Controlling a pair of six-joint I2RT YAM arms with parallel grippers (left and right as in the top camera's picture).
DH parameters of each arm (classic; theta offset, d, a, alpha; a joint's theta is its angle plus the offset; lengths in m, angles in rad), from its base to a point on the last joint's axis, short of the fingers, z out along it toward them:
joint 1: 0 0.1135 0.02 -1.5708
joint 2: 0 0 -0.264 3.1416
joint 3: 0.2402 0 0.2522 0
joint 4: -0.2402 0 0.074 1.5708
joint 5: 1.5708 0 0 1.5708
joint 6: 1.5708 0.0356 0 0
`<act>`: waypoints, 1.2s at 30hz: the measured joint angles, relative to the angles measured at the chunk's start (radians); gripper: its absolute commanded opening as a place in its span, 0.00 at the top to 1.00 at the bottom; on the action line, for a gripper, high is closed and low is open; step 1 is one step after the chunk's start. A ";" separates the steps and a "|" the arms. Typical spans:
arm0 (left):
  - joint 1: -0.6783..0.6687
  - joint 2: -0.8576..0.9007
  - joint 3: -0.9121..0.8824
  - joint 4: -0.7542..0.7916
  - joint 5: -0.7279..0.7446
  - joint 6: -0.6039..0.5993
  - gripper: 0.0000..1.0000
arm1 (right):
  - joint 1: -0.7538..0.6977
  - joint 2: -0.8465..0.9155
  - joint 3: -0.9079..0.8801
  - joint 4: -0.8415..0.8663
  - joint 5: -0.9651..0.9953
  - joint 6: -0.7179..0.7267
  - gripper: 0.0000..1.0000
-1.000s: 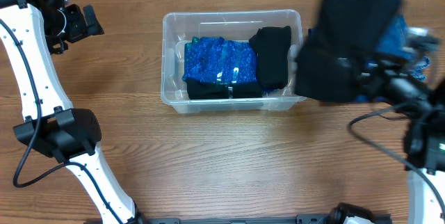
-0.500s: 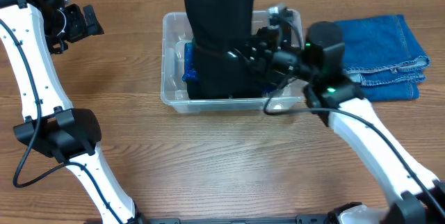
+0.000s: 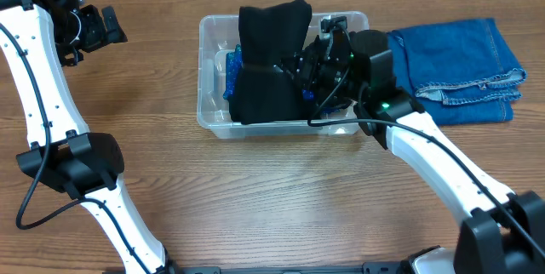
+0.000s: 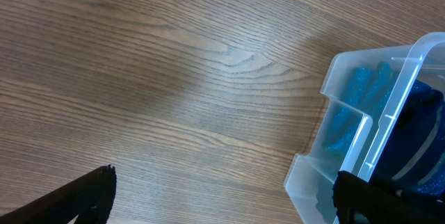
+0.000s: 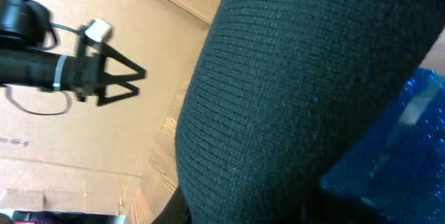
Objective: Pack container
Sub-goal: 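Lower the black garment into the bin's left side and press down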
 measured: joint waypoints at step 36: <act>0.000 0.000 0.000 0.000 0.000 0.000 0.00 | -0.151 0.224 0.347 -0.537 -0.041 -0.453 0.95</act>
